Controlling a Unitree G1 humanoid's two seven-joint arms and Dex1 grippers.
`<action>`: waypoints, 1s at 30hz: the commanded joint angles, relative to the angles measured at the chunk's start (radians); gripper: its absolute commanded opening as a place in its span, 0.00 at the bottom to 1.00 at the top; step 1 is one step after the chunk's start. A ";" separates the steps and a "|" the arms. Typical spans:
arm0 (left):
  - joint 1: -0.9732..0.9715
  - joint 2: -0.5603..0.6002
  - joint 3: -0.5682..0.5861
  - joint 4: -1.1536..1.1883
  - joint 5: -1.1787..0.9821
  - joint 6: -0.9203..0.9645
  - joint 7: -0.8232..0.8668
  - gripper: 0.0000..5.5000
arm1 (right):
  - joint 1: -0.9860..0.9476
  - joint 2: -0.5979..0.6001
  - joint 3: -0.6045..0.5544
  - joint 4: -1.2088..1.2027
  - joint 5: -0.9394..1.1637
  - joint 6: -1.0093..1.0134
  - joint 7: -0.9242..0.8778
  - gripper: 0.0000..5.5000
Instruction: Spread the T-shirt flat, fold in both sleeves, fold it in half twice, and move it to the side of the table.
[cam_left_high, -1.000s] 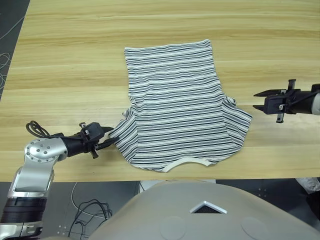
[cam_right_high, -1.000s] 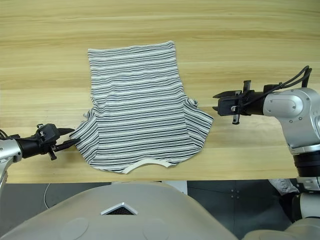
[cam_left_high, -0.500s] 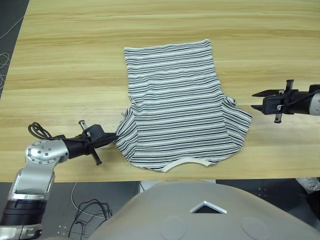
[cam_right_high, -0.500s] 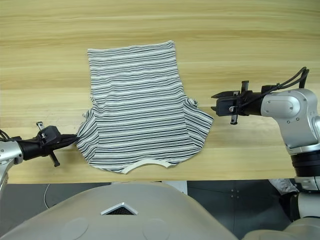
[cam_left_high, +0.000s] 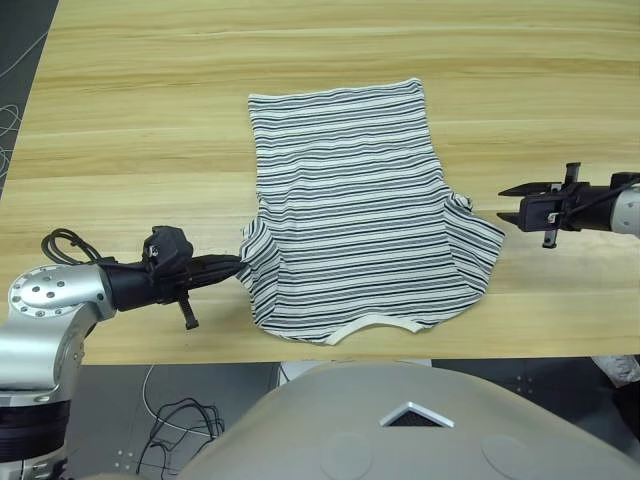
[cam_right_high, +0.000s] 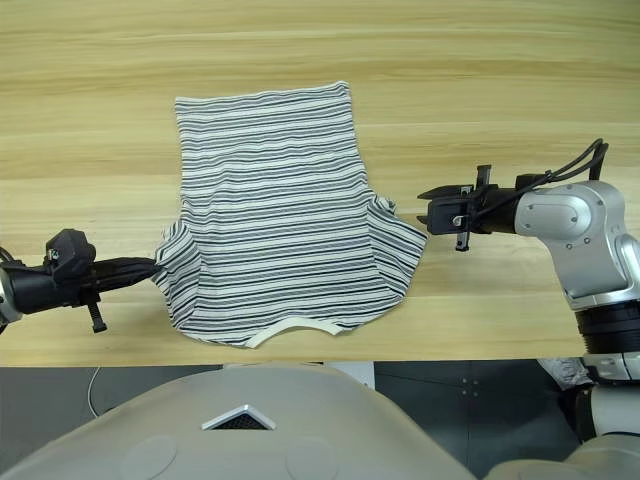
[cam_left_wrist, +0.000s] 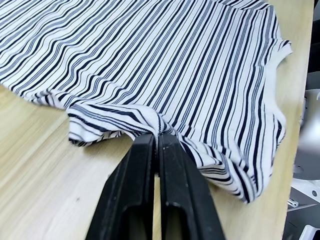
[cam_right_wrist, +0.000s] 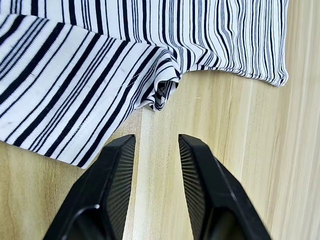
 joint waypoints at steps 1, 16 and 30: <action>-0.086 0.003 -0.073 -0.037 0.008 0.039 0.019 0.02 | 0.006 0.008 0.004 -0.010 -0.009 0.003 -0.006 0.29; -0.447 -0.163 -0.472 0.179 0.185 0.034 0.055 0.02 | 0.009 0.036 0.023 0.002 -0.014 0.000 -0.027 0.29; -0.404 -0.194 -0.366 0.068 0.039 0.039 0.036 0.34 | -0.022 0.040 -0.012 0.019 0.035 0.038 -0.015 0.29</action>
